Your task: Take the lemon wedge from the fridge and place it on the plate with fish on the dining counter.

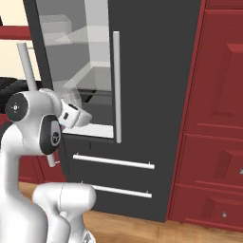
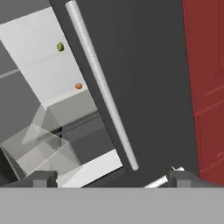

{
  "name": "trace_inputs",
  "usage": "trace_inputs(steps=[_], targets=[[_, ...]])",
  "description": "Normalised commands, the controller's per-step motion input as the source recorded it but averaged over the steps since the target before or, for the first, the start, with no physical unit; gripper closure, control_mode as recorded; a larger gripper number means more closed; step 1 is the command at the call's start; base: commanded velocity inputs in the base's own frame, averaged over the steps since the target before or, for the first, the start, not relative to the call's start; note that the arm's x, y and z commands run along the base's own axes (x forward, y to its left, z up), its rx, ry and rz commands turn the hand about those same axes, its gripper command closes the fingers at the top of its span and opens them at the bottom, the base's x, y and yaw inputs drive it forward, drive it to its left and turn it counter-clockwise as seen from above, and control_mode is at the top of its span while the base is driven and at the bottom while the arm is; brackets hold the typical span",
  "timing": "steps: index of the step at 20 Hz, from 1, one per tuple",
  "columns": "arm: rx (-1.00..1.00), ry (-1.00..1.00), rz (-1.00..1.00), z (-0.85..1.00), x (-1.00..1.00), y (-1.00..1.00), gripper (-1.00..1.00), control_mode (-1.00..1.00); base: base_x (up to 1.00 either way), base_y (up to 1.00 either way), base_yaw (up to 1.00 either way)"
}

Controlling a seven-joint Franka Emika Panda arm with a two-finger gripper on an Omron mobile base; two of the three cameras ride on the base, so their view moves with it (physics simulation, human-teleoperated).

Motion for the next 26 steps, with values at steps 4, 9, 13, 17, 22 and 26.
trace_inputs(steps=[4, 9, 13, 17, 22, 26], targets=[[0.02, 0.18, 0.28, 0.14, 0.89, 0.01, -1.0, -1.0, 0.0, 0.0, 0.0], [0.03, 0.11, 0.28, 0.09, 0.95, 0.03, -1.0, -1.0, 0.0, 0.0, 0.0], [0.1, 0.1, 0.32, 0.0, 0.97, 0.27, -1.0, -1.0, 0.0, 0.0, 0.0], [0.15, 0.08, 0.34, 0.0, 1.0, 0.59, -1.0, -1.0, 0.0, 0.0, 0.0], [0.09, 0.02, 0.34, 0.0, 1.0, 0.67, -1.0, -1.0, 0.0, 0.0, 0.0], [0.02, 0.0, 0.31, 0.0, 0.99, 0.51, -1.0, -1.0, 0.0, 0.0, 0.0]])
